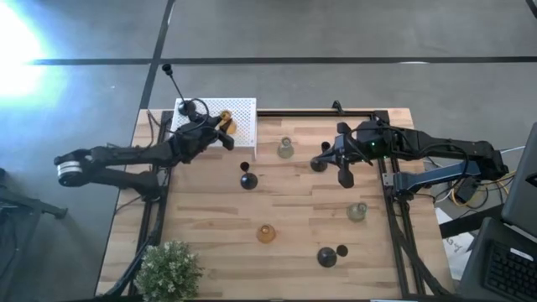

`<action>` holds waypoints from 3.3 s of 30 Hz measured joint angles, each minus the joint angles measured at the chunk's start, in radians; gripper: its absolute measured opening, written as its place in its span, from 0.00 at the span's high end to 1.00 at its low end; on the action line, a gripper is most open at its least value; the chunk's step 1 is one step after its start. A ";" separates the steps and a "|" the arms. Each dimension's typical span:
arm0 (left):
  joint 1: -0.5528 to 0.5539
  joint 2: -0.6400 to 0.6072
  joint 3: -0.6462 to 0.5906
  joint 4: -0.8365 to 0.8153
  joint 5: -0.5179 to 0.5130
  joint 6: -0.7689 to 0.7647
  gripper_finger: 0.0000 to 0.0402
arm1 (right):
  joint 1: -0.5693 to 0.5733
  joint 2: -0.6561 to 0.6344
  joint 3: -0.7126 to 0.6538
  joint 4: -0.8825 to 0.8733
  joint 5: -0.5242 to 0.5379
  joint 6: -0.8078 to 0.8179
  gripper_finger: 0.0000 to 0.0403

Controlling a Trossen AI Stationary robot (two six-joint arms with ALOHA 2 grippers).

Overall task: Pick & Place candle stick holders
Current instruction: Put the top orange candle holder on the shelf

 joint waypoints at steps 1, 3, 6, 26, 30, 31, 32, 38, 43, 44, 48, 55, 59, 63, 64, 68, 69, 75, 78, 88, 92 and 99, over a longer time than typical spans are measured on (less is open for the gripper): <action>-0.002 -0.022 0.000 -0.027 0.000 -0.006 0.71 | 0.000 0.000 -0.001 -0.001 0.000 0.005 0.96; -0.012 -0.069 0.000 -0.084 0.000 -0.009 0.71 | 0.000 0.000 -0.001 -0.013 0.000 0.015 0.96; -0.034 -0.142 -0.008 -0.139 -0.009 -0.013 0.71 | 0.000 0.000 -0.004 -0.030 0.000 0.016 0.96; -0.074 -0.604 -0.241 -0.246 -0.189 0.017 0.71 | 0.000 0.001 -0.007 -0.011 0.001 0.016 0.96; -0.073 -0.624 -0.228 -0.340 -0.290 0.022 0.71 | 0.000 0.001 -0.007 -0.009 0.007 0.014 0.96; -0.073 -0.627 -0.228 -0.339 -0.304 0.026 0.71 | 0.000 0.001 -0.007 -0.008 0.015 0.013 0.96; -0.073 -0.627 -0.227 -0.337 -0.312 0.032 0.71 | 0.000 0.001 -0.007 -0.007 0.018 0.012 0.96; -0.059 -0.625 -0.227 -0.309 -0.321 0.028 0.71 | 0.000 0.000 -0.007 0.023 0.018 -0.011 0.96; -0.029 -0.601 -0.226 -0.276 -0.304 0.034 0.71 | 0.000 0.000 -0.007 0.071 0.018 -0.034 0.96; -0.021 -0.595 -0.226 -0.271 -0.298 0.035 0.71 | 0.000 0.000 -0.007 0.078 0.018 -0.034 0.96; 0.021 -0.568 -0.226 -0.223 -0.206 0.023 0.71 | 0.000 0.003 -0.007 0.101 0.018 -0.052 0.96; 0.143 -0.446 -0.226 -0.118 -0.080 0.023 0.71 | -0.001 0.025 -0.008 0.145 0.018 -0.094 0.96; 0.223 -0.366 -0.226 -0.041 0.011 0.012 0.71 | -0.001 0.049 -0.008 0.150 0.018 -0.120 0.96; 0.271 -0.303 -0.218 -0.006 0.041 -0.008 0.71 | -0.001 0.071 -0.008 0.146 0.018 -0.138 0.96; 0.276 -0.289 -0.211 -0.001 0.054 -0.008 0.71 | -0.001 0.077 -0.008 0.145 0.018 -0.142 0.96; 0.283 -0.222 -0.163 0.015 0.109 0.011 0.71 | -0.006 0.092 -0.008 0.150 0.018 -0.163 0.96; 0.283 -0.204 -0.150 0.014 0.109 0.026 0.71 | -0.007 0.093 -0.008 0.153 0.018 -0.164 0.96; 0.290 -0.088 -0.077 0.012 0.105 0.067 0.71 | -0.012 0.093 -0.007 0.150 0.018 -0.152 0.96; 0.306 -0.043 -0.069 0.050 0.089 0.064 0.71 | -0.012 0.088 -0.007 0.146 0.017 -0.145 0.96; 0.367 0.037 -0.069 0.133 0.068 0.009 0.71 | -0.012 0.083 -0.007 0.136 0.017 -0.150 0.96; 0.370 0.060 -0.070 0.164 0.066 -0.001 0.71 | -0.012 0.082 -0.007 0.136 0.017 -0.153 0.96; 0.370 0.089 -0.070 0.195 0.023 -0.009 0.71 | -0.012 0.082 -0.007 0.137 0.017 -0.153 0.96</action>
